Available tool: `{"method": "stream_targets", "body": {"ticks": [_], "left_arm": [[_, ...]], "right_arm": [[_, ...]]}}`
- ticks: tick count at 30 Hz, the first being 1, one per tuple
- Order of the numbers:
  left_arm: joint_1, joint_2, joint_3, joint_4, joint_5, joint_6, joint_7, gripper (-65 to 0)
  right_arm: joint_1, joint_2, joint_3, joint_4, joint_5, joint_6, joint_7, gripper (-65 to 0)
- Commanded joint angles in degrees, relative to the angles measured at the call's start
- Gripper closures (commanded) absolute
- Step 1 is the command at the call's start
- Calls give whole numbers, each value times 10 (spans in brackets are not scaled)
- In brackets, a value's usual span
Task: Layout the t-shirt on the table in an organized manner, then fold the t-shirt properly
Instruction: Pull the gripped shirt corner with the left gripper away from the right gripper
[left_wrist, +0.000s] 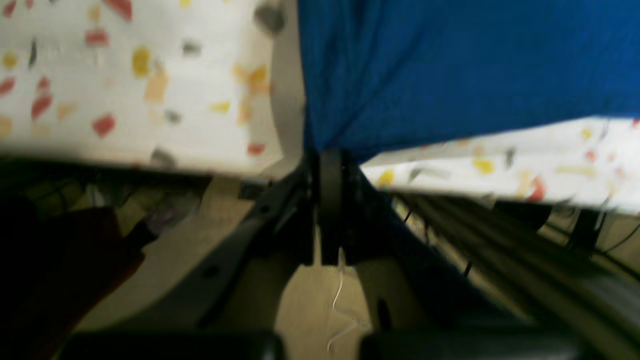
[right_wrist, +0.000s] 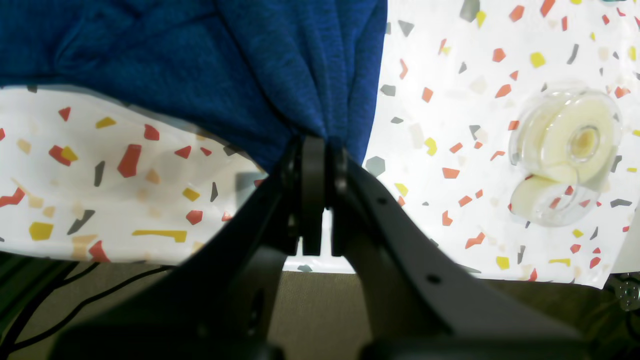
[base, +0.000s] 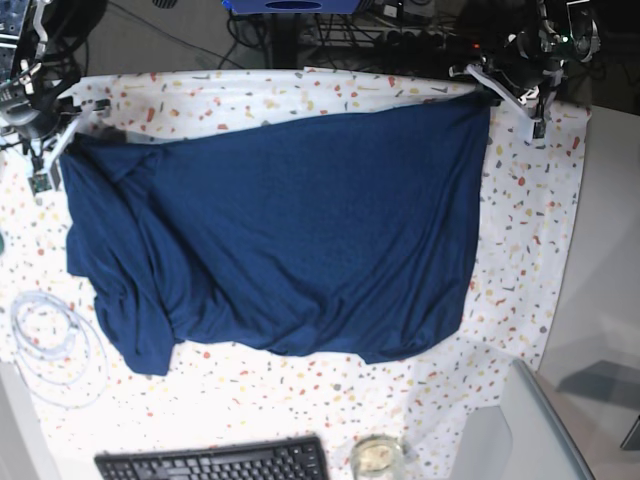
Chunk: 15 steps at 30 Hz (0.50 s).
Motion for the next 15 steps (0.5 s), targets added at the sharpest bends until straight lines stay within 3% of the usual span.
{"method": "stream_targets", "body": {"ticks": [1,12,15], "left_arm": [[1,-9,-3,8,-3,-2,3,0],[5,-10,-3,11,-3,-2,13,-7],[11,-10,-3,14,-3,-2,13,-186]], "right_arm": [[1,7,5,8,-1,-2,7,0],[-1,-7,4,8,-1,-2,7,0],[-1,-9,4,8,-1,-2,7,0]]}}
